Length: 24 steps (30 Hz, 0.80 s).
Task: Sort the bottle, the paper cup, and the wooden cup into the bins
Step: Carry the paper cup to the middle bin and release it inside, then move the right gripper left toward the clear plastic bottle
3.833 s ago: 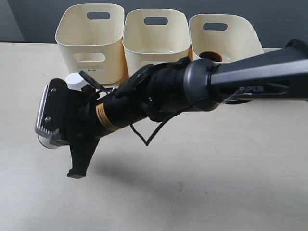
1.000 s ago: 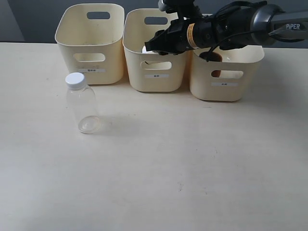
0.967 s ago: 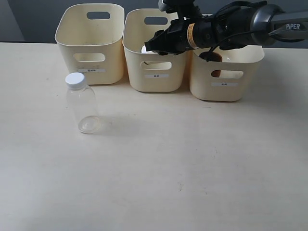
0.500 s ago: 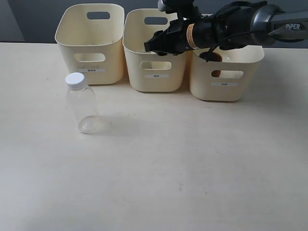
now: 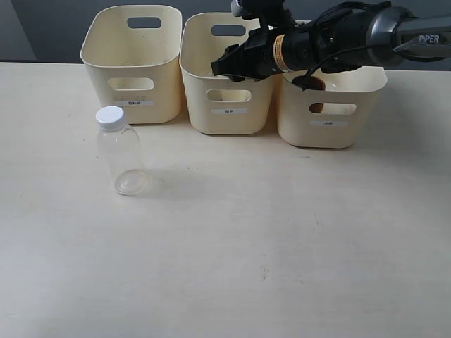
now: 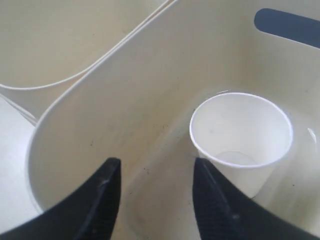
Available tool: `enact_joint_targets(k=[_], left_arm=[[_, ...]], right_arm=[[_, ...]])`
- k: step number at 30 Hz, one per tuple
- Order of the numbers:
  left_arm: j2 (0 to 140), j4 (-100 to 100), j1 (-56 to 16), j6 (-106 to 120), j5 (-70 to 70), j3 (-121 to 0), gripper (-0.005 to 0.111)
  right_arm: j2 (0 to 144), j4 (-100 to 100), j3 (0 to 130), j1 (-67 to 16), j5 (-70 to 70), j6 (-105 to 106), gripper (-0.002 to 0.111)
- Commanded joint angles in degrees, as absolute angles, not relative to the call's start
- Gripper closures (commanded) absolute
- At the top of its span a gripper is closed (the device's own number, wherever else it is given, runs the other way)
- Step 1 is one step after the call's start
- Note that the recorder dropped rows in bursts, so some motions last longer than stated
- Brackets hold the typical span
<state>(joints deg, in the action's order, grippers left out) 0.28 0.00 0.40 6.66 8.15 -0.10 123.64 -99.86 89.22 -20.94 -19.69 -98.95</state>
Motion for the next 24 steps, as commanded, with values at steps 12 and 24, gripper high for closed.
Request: enact_joint_targets(k=[12,24], left_arm=[[0.0,0.0,0.4,6.6,7.7,0.0,0.107],[0.0,0.0,0.4,6.6,7.7,0.0,0.107]], right_arm=[[113.5,-99.9,89.7,-20.8,-39.8,-98.7,0.064],[111.2,-99.9,89.7,-31.5,-51.6,-97.7,0.064]])
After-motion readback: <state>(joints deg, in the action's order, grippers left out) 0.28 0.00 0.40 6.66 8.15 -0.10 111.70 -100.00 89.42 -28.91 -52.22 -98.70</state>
